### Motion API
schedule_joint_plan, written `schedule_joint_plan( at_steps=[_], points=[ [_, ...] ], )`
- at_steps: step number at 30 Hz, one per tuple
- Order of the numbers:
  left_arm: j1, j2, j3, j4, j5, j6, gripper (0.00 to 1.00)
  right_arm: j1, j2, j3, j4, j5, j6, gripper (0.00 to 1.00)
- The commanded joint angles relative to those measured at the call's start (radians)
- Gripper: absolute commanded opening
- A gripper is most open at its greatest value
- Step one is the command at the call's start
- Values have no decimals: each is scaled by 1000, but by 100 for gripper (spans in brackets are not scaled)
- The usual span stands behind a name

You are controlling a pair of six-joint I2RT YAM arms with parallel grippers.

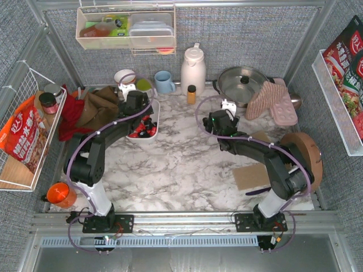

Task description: Mix the coffee capsules in the storage basket

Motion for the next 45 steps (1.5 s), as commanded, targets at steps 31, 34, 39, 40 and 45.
schedule_joint_plan(
  at_steps=[31,34,39,40,45],
  points=[
    [23,-124,-96,-43,211,-52,99,-81,343,316,-216,-129,397,67],
    [22,-122,-98,-43,222,-51,99,-87,361,326,-220,-148,402,67],
    [21,-124,-101,-44,230,-53,99,-92,371,325,-240,-163,404,62],
    [21,-124,-103,-43,230,-55,99,-92,366,321,-248,-166,404,59],
    [21,-128,-115,-41,233,-57,99,-93,327,283,-285,-182,420,57]
  ],
)
